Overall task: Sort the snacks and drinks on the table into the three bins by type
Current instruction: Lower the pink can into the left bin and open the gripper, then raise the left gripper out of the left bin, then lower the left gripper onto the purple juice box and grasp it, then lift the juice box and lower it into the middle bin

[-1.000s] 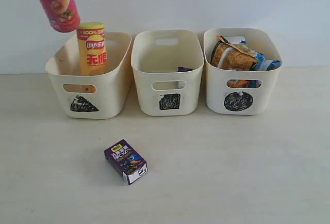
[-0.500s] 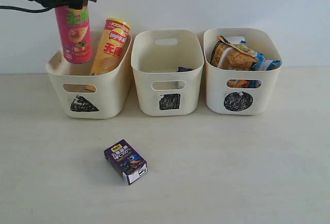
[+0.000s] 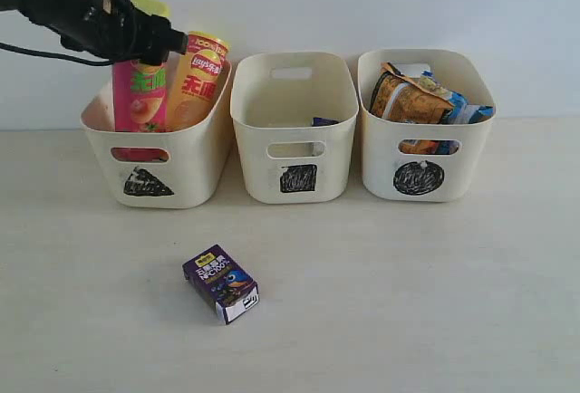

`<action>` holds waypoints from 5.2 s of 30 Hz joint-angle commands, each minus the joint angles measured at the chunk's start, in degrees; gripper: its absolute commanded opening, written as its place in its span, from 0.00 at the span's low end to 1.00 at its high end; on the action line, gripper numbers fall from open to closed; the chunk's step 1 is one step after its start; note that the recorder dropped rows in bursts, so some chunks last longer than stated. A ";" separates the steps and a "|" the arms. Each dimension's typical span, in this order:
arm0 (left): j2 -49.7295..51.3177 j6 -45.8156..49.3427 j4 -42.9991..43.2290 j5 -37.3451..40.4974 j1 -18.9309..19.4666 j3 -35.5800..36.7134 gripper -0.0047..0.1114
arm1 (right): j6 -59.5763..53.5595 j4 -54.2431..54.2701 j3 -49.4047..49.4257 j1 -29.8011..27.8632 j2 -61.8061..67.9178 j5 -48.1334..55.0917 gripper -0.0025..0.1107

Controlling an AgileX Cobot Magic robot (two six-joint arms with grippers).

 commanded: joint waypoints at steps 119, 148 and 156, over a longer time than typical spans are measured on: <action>11.37 121.41 -36.09 19.11 -12.00 12.45 0.64 | 0.00 -0.26 0.26 0.18 -0.31 -0.19 0.02; -2.64 100.87 -92.14 -25.95 -12.00 6.15 0.08 | 0.00 -0.14 0.26 0.52 -0.31 -0.70 0.02; 9.10 100.87 -97.00 -30.78 -11.90 -4.93 0.08 | 0.00 -0.14 0.26 0.52 -0.31 -0.45 0.02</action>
